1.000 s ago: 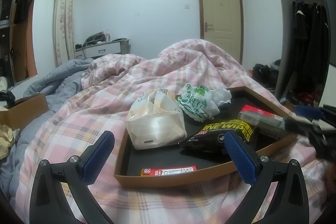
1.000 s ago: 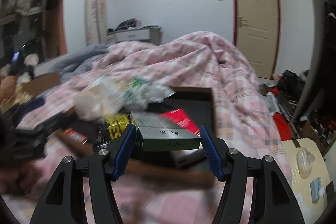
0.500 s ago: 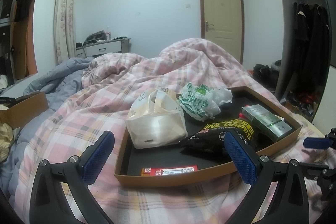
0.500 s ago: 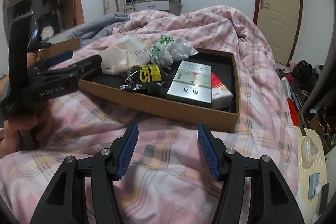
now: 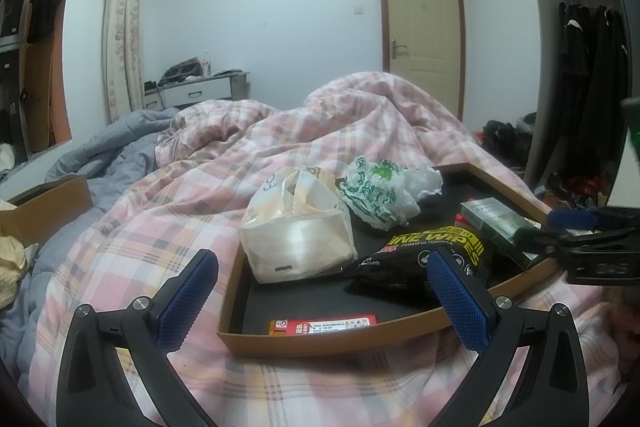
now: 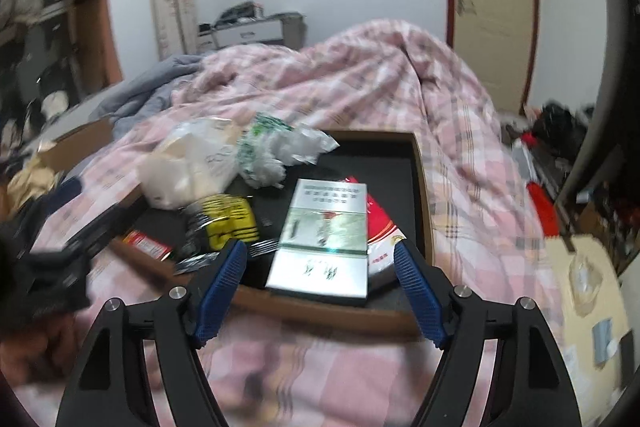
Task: Organize soft objects
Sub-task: 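Carry the box out of the tray and lower it onto the duvet, then open the right gripper to release the box and withdraw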
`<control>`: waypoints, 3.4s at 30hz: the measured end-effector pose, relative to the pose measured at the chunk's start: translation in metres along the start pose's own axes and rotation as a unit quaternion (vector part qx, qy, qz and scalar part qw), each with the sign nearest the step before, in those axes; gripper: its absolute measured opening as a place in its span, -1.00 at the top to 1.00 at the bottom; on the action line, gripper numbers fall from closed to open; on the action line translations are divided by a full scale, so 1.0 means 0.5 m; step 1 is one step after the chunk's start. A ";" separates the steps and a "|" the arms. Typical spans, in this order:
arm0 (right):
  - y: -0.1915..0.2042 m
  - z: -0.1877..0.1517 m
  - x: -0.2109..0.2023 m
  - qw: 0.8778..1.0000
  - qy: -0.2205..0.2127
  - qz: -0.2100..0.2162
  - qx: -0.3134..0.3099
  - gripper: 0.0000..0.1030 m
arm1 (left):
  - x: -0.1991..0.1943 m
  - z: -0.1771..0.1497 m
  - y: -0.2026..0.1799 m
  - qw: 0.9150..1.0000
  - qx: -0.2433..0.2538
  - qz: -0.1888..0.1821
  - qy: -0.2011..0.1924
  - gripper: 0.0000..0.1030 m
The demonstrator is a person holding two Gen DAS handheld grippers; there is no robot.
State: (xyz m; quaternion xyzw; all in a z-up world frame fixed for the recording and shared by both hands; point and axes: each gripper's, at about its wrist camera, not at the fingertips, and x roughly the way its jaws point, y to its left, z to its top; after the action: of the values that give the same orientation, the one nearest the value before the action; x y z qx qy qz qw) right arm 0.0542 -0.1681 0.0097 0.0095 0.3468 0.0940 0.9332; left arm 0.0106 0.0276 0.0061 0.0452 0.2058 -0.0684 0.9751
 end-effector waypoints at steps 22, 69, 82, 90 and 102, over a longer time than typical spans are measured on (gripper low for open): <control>0.003 -0.034 -0.108 0.996 -0.089 -0.024 0.000 -0.02 | 0.003 0.003 0.008 1.000 -0.002 -0.001 0.000 -1.00; -0.036 -0.090 -0.085 0.998 -0.031 0.031 0.044 -0.59 | 0.009 -0.010 -0.001 1.000 -0.001 -0.003 0.015 -1.00; -0.070 -0.095 -0.050 0.993 0.017 0.071 0.096 -0.60 | 0.027 -0.006 0.000 0.999 0.002 -0.003 0.037 -1.00; -0.065 -0.071 -0.088 0.996 -0.042 -0.064 0.052 -0.60 | 0.033 0.022 -0.026 0.999 0.018 -0.013 0.045 -1.00; -0.096 -0.073 -0.076 0.992 -0.042 -0.092 0.076 -0.60 | 0.101 0.070 -0.084 0.992 0.009 -0.070 0.109 -1.00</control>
State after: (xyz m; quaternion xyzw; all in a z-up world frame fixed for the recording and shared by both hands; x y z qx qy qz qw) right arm 0.0107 -0.2239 0.0026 0.0521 0.3130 -0.0197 0.9481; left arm 0.0636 -0.0235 0.0148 0.0468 0.3125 -0.1328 0.9394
